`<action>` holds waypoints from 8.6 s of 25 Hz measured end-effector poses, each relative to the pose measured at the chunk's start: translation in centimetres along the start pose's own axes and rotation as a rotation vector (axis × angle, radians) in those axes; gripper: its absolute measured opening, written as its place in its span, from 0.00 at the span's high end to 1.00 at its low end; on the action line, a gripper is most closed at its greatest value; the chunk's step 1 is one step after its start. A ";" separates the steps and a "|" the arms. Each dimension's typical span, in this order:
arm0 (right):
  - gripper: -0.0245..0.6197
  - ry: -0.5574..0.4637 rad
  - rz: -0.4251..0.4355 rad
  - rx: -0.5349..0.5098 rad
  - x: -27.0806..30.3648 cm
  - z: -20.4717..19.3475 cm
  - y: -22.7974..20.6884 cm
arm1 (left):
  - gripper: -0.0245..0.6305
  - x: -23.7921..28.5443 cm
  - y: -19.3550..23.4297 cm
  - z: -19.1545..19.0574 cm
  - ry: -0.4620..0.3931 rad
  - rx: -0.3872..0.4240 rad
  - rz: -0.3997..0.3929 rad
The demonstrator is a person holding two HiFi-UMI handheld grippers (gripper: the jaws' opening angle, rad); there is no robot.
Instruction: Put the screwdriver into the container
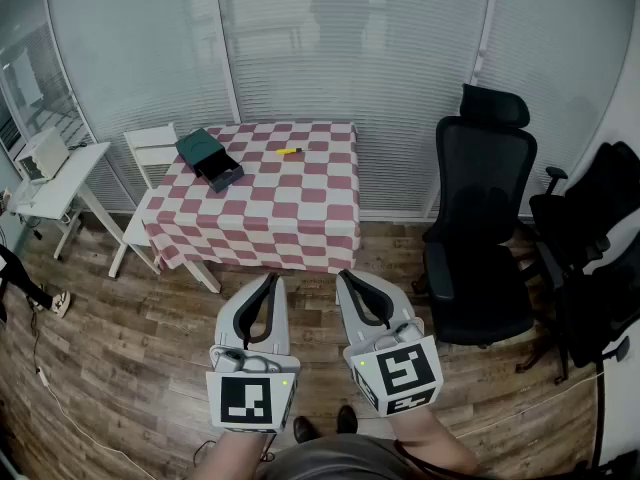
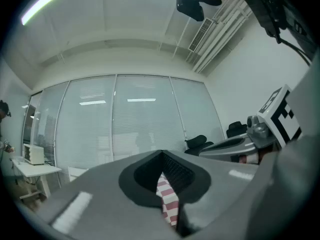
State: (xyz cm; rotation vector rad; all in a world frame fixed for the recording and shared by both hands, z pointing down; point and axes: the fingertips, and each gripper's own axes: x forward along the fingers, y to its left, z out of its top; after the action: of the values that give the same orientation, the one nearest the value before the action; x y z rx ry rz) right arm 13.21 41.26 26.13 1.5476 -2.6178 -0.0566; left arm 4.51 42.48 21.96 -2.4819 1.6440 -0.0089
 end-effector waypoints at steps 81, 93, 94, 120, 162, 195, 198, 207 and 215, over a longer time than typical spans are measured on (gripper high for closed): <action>0.91 0.013 0.178 -0.012 44.2 -1.4 -20.9 | 0.96 42.3 19.1 -10.9 0.089 -0.009 0.112; 0.91 -0.017 0.274 -0.043 49.7 0.3 -22.9 | 0.96 45.8 22.2 -10.3 0.075 0.011 0.223; 0.91 -0.007 0.280 -0.044 50.2 -0.1 -22.9 | 0.96 46.1 22.4 -10.6 0.079 0.008 0.226; 0.76 0.333 0.479 -0.095 64.2 -17.1 -22.4 | 0.96 55.0 30.3 -27.2 0.352 -0.155 0.180; 0.81 0.464 0.700 -0.242 63.7 -18.5 -20.9 | 0.96 54.7 30.3 -28.0 0.371 -0.109 0.178; 0.81 -0.031 0.752 -0.132 50.7 5.4 -8.4 | 0.96 37.8 31.4 -10.5 0.083 0.075 0.482; 0.81 -0.011 0.754 -0.133 52.4 4.8 -6.4 | 0.96 37.2 33.5 -11.6 0.094 0.058 0.482; 0.81 0.093 0.727 -0.127 58.9 1.8 -1.4 | 0.96 36.8 41.1 -14.0 0.101 -0.005 0.461; 0.81 0.226 0.674 -0.106 63.8 -3.1 0.6 | 0.96 37.2 45.4 -18.3 0.165 -0.079 0.433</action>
State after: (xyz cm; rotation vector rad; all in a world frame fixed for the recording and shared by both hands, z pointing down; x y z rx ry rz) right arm -17.50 -14.29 33.56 0.5430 -2.7375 0.0305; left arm -24.08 -11.31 30.51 -2.1731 2.2589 -0.0993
